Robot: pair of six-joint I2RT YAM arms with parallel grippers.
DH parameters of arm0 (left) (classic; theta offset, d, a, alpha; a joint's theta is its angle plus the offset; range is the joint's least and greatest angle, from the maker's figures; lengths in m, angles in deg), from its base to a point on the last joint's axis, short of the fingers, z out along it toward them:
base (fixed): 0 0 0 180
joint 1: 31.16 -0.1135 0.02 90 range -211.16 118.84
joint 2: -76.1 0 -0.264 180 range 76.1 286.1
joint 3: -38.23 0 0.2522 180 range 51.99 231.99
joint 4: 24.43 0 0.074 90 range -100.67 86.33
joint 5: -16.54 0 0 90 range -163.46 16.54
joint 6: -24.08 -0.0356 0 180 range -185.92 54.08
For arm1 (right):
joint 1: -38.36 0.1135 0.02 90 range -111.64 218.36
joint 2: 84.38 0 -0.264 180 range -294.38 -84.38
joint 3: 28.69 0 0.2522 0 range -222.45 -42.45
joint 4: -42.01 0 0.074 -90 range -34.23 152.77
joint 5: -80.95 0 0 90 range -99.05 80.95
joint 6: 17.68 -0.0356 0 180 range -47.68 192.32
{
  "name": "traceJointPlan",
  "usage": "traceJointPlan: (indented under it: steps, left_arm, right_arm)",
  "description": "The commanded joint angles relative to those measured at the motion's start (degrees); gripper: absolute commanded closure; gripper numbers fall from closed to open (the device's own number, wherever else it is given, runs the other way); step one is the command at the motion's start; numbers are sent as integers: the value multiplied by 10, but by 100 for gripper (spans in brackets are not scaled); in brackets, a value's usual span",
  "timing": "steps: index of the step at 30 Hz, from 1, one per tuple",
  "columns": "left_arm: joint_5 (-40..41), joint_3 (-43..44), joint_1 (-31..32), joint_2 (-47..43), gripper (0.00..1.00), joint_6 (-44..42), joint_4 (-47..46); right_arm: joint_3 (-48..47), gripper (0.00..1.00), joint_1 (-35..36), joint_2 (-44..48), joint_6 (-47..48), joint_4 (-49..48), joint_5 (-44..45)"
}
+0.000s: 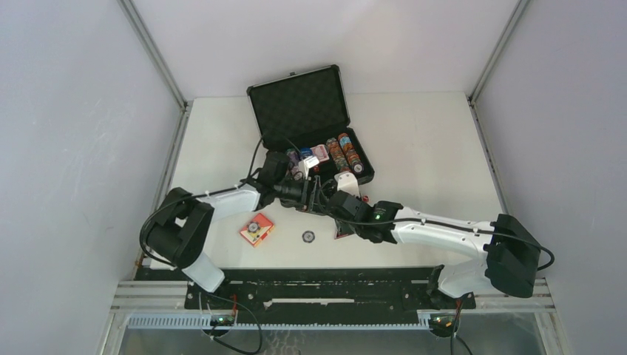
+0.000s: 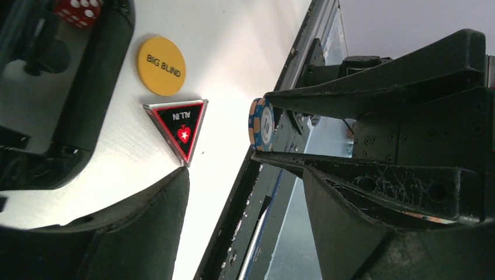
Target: Pack up texas hold em set
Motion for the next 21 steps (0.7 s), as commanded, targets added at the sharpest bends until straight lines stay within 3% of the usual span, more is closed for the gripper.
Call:
traceJointPlan:
  steps: [1, 21]
  left_arm:
    - [-41, 43, 17, 10, 25, -15, -5]
    - [-53, 79, 48, 58, 29, -4, -2]
  right_arm:
    - [2, 57, 9, 21, 16, -14, 11]
    - [2, 58, 17, 29, 22, -27, 3]
